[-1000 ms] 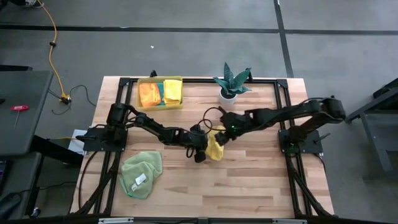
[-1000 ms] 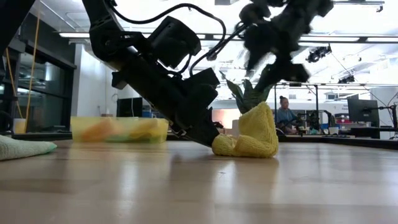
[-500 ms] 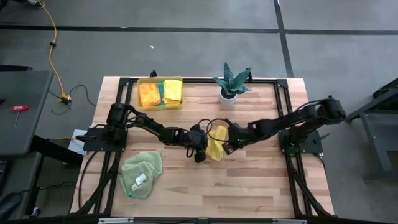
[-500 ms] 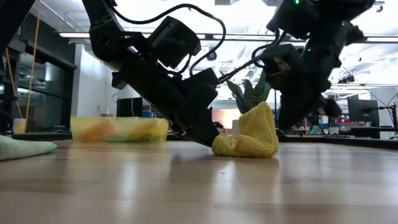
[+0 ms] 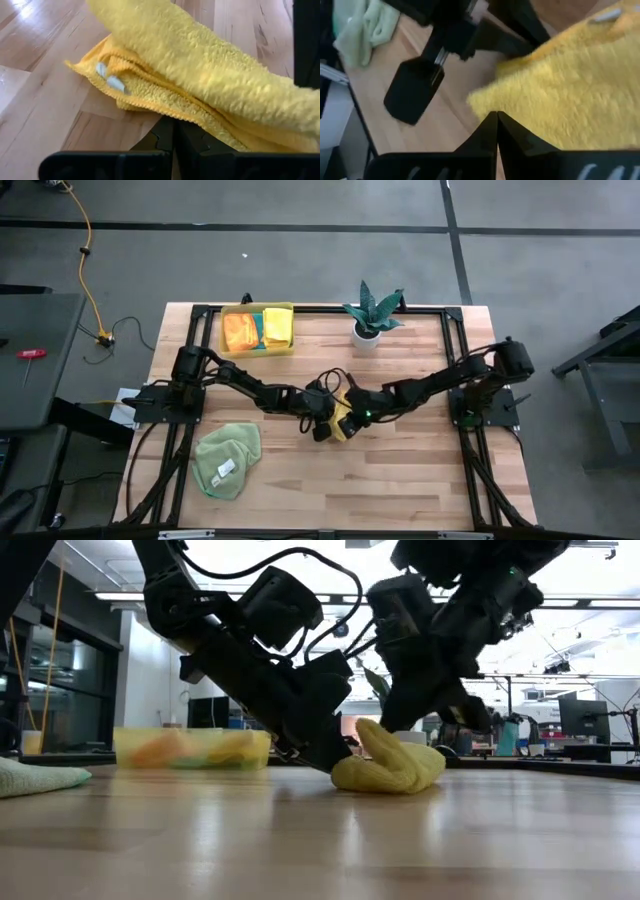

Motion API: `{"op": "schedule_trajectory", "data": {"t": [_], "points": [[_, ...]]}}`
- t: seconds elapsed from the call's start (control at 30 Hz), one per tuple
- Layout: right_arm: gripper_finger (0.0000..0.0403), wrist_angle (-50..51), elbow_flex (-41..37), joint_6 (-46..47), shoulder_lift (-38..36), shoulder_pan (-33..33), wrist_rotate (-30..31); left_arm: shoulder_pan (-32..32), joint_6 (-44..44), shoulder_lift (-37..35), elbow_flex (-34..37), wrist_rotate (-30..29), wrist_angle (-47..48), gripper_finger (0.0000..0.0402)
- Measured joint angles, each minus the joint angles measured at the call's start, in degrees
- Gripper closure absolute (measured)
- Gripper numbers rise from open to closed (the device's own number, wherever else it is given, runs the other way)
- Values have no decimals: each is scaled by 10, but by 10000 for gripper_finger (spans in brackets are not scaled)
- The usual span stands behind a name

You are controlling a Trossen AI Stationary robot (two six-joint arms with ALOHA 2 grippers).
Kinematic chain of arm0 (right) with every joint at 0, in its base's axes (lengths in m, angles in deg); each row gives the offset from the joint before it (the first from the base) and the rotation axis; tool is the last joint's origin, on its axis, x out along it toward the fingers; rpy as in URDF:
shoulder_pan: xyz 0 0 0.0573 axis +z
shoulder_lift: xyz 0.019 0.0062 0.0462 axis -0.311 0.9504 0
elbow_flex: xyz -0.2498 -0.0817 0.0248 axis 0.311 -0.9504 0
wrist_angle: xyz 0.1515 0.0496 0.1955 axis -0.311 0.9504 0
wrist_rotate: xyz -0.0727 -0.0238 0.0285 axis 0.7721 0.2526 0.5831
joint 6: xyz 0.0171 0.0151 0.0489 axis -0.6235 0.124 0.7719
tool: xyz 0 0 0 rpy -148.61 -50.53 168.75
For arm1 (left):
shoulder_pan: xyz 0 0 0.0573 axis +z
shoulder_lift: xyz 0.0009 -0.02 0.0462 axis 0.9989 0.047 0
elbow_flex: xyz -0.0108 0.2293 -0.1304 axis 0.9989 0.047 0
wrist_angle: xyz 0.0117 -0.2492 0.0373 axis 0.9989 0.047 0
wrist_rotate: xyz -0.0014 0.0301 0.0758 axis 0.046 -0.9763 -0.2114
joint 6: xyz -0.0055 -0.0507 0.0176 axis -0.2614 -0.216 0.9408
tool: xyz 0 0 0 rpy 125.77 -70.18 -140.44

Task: Fold microfiber towels
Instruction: Fold the yellow microfiber cloth, then put the folded yellow microfiber cloth into the bin

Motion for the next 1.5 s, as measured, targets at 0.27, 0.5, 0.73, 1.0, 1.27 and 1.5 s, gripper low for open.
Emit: {"op": "schedule_trajectory", "data": {"t": [0.27,0.5,0.73,1.0,1.27,1.5], "points": [[403,-3,9,-5,61,-15,2,-1,-1,0,0,16,-1,402],[403,-6,9,-36,57,-23,2,13,54,-43,0,27,101,401],[403,95,9,-69,-34,-37,56,45,158,-130,2,-21,296,401],[402,243,5,-15,-134,-32,112,90,155,-269,80,56,253,401],[343,184,-120,154,-230,1,120,111,52,-448,233,134,134,401],[237,-37,-226,321,-234,14,116,103,-15,-510,267,125,126,401]]}}
